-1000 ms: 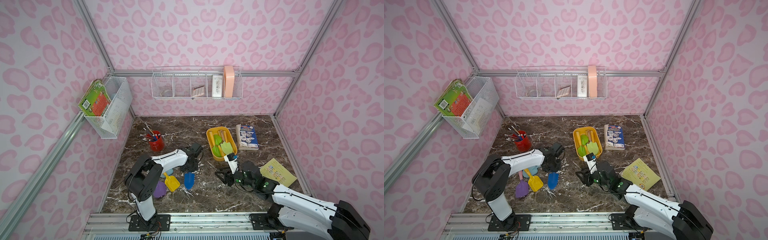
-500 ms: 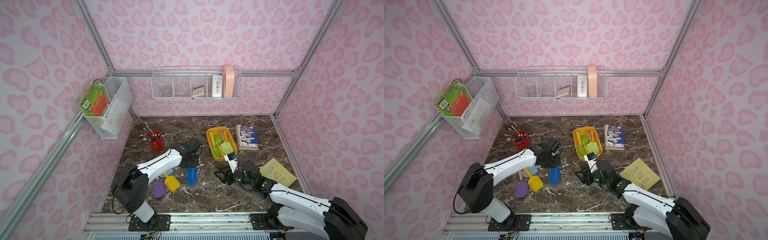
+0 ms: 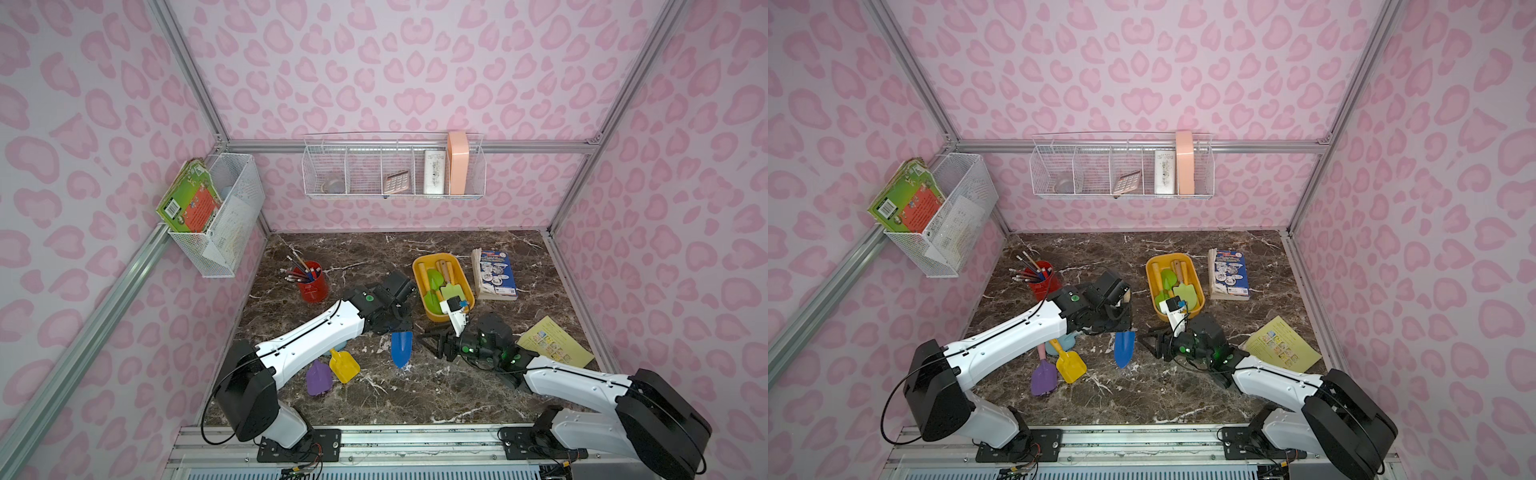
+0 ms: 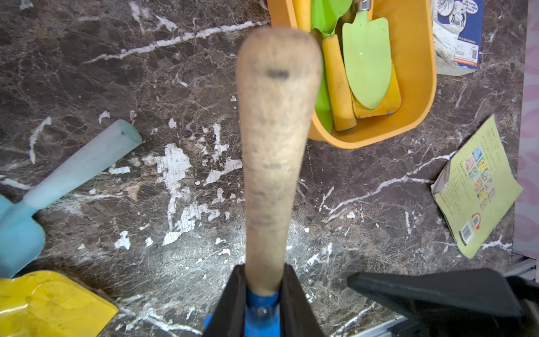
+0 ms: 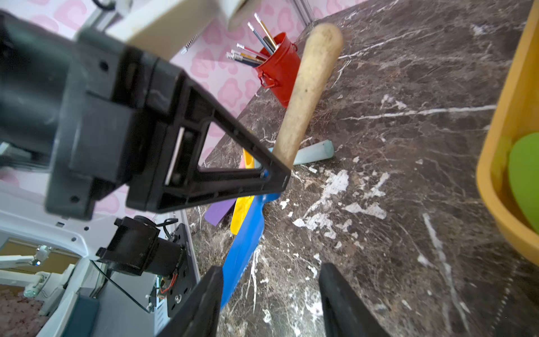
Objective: Put the shovel into the storage box
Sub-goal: Pick up the shovel from the center of the board.
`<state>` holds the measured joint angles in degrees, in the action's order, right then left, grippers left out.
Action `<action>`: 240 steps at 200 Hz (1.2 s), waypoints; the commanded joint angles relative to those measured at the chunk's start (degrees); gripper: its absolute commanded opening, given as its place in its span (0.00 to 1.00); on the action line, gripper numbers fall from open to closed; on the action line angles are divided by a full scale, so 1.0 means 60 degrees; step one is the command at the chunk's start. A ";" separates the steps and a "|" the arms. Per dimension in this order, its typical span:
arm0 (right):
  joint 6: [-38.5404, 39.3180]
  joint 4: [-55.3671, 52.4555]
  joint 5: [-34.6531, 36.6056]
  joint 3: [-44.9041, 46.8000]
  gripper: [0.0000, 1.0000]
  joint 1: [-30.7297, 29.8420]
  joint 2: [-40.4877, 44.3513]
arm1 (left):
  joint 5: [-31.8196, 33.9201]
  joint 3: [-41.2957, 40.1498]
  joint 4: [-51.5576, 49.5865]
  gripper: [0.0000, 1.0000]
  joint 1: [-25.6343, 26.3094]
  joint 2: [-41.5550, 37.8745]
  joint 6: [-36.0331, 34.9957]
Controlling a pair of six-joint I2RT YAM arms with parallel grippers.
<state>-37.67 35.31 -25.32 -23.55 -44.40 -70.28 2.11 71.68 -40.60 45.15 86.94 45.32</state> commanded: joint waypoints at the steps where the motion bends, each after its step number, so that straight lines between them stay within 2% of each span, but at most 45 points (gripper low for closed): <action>1: -0.0226 0.0726 -0.0424 -0.0204 0.56 0.0008 -0.0039 | -0.0007 -0.0059 -0.0009 0.05 0.0034 -0.0216 0.0266; 55: -0.0586 0.1586 -0.0757 -0.0256 0.53 -0.0342 -0.0651 | -0.0014 0.0021 0.0102 0.06 0.0135 -0.0337 0.0398; 86: -0.0563 0.1524 -0.0706 -0.0458 0.46 -0.0479 -0.0975 | -0.0015 0.0094 0.0160 0.06 0.0190 -0.0281 0.0481; 162: -0.0731 0.0802 -0.0258 -0.0879 0.09 -0.0341 -0.1443 | 0.0184 0.0142 0.0233 0.07 0.0224 -0.0442 0.0591; 185: -0.0709 0.0403 -0.0101 -0.1040 0.00 -0.0241 -0.1400 | 0.0305 0.0175 0.0174 0.12 0.0217 -0.0487 0.0570; 240: -0.0203 -0.0985 -0.0140 -0.1538 0.00 0.0578 -0.0983 | 0.0584 0.0389 -0.0197 0.40 0.0126 -0.0858 0.0401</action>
<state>-41.58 34.02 -26.20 -31.11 -42.98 -77.38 4.38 73.52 -39.92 46.37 83.31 48.86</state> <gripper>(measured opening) 0.054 0.368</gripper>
